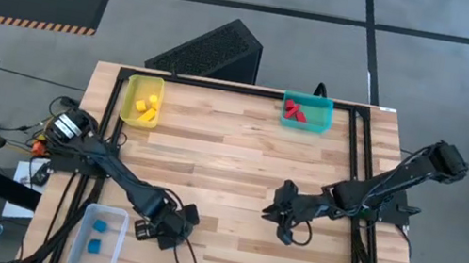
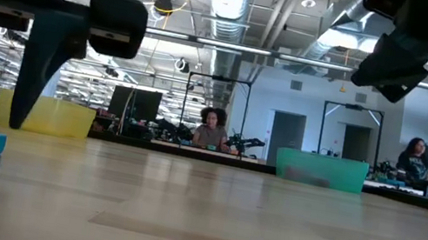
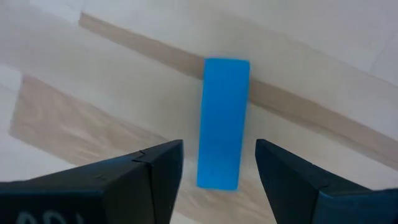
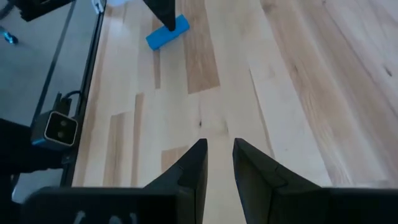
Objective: Sort & place blocks by color
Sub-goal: Put the blue block into the transparent bin
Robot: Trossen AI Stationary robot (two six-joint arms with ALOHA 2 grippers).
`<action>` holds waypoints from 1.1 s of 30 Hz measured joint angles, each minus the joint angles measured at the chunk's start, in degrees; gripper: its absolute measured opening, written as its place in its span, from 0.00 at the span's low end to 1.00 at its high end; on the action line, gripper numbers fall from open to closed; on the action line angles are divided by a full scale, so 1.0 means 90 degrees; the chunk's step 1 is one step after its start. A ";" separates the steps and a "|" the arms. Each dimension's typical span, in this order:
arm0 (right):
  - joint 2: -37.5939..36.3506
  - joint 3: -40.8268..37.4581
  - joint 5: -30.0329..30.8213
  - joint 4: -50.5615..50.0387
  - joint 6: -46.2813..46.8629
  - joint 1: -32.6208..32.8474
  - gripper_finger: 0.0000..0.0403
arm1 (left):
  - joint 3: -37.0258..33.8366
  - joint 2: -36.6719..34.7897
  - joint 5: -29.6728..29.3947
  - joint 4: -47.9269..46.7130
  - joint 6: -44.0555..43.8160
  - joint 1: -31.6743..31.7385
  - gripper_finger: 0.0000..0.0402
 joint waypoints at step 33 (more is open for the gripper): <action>0.0000 0.0000 0.0671 0.0876 0.0315 -0.0792 0.24 | -0.0007 -0.0961 -0.0799 -0.1499 -0.2382 0.0668 0.21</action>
